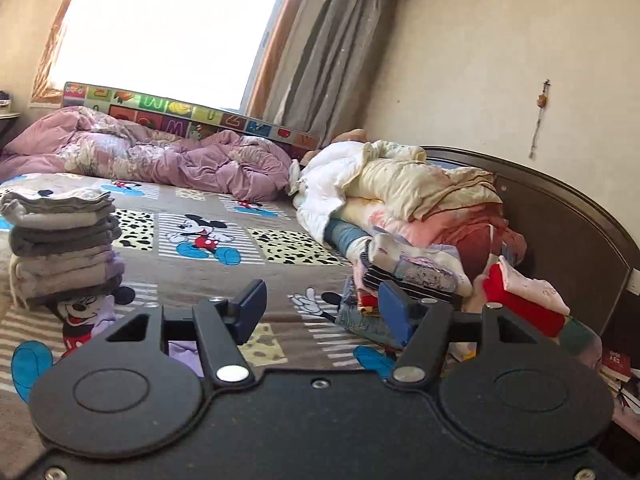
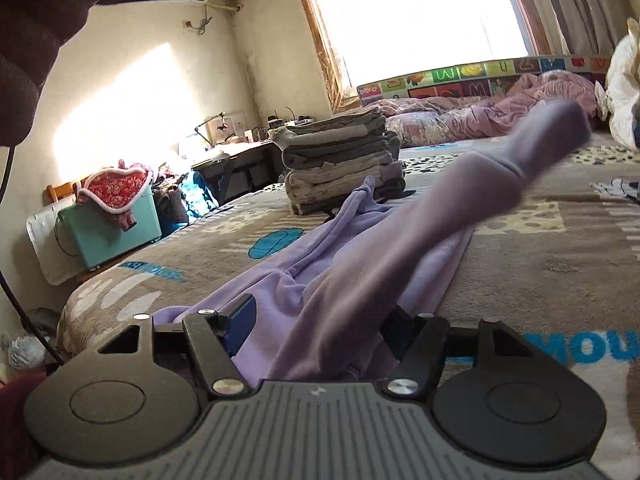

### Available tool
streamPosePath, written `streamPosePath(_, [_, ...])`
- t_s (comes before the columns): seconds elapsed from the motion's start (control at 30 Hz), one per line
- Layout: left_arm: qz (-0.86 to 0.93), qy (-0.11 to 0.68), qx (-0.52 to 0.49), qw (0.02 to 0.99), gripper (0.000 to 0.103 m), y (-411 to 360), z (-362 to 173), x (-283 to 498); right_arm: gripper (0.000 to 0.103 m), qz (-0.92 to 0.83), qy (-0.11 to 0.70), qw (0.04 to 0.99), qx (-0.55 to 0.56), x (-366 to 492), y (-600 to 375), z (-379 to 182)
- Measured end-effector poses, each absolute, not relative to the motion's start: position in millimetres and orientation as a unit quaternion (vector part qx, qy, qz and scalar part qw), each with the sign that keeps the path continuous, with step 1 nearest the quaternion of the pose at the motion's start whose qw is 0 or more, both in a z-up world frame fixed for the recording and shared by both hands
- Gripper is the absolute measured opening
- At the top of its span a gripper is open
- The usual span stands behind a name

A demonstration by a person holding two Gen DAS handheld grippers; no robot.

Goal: Fold clothes

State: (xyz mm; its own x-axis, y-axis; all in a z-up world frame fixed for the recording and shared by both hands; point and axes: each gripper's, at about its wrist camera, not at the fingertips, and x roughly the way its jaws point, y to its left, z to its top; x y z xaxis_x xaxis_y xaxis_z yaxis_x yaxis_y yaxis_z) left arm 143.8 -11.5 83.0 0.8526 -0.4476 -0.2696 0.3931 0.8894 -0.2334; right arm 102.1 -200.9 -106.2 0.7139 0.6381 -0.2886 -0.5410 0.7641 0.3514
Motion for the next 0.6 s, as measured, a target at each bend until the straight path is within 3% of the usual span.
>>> streamPosePath(0.13, [-0.1,0.192,-0.005,0.976,0.057,29,57,171,0.064,0.279,0.236,0.897,0.249,122,-235,-123])
streamPosePath(0.2, [-0.056,0.226,0.027,0.972,0.044,49,35,191,0.063,0.264,0.251,0.877,0.313,130,-250,-136])
streamPosePath(0.3, [-0.027,0.278,0.043,0.959,0.032,71,2,226,0.062,0.239,0.279,0.828,0.424,142,-264,-166])
streamPosePath(0.33, [-0.023,0.289,0.047,0.956,0.032,73,-8,237,0.052,0.226,0.283,0.812,0.457,144,-268,-177])
streamPosePath(0.43, [-0.015,0.312,0.061,0.948,0.026,76,-28,272,0.04,0.208,0.277,0.799,0.491,147,-273,-187])
streamPosePath(0.6, [-0.015,0.334,0.072,0.94,0.023,73,-47,331,0.035,0.203,0.278,0.801,0.49,146,-270,-191])
